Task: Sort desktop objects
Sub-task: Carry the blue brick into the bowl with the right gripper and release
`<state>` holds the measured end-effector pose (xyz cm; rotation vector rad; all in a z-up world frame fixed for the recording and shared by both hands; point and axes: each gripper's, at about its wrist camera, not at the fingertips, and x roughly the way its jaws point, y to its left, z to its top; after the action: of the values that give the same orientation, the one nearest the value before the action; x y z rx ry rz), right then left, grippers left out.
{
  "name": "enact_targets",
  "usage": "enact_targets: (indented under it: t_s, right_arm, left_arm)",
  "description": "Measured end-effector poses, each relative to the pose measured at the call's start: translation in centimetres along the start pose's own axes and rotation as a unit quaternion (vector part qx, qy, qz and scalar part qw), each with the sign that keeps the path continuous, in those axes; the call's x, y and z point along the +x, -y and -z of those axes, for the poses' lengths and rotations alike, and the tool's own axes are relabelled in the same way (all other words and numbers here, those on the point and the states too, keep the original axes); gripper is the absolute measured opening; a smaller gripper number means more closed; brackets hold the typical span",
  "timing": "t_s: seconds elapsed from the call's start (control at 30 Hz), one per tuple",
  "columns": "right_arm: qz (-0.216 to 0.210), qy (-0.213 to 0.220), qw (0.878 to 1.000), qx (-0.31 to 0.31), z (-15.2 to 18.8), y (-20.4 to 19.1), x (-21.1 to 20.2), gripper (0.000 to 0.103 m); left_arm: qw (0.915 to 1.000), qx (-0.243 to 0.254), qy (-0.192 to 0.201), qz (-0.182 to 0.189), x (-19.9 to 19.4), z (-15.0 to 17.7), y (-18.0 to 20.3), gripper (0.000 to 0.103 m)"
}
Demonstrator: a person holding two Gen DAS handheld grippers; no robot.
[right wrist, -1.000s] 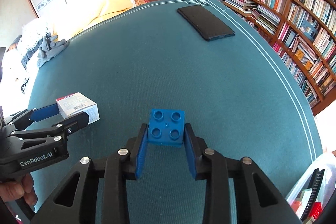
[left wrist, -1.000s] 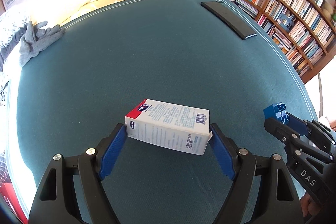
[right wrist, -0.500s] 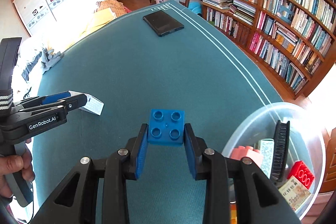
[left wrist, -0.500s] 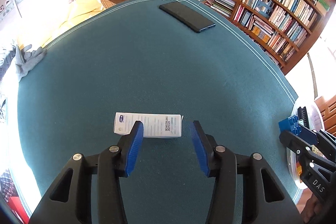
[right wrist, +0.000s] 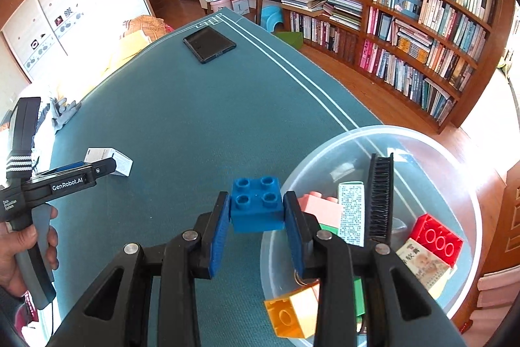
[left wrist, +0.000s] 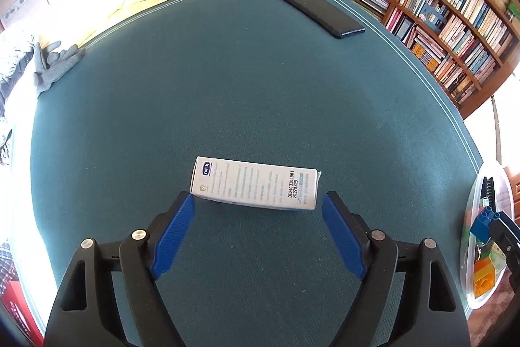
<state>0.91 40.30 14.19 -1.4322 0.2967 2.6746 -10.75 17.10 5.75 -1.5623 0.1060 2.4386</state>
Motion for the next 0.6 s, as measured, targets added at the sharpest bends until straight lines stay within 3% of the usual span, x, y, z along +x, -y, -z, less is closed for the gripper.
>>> enact_targets:
  t_s: [0.37, 0.6]
  right_arm:
    - [0.064, -0.026, 0.997, 0.043, 1.7, 4.3, -0.2, 0.037]
    - [0.033, 0.008, 0.998, 0.050, 0.7, 3.6, -0.9, 0.041]
  left_arm:
    - [0.9999, 0.012, 0.004, -0.003, 1.5, -0.1, 0.3, 0.080]
    - [0.9997, 0.020, 0.010, 0.000, 0.8, 0.0, 0.8, 0.080]
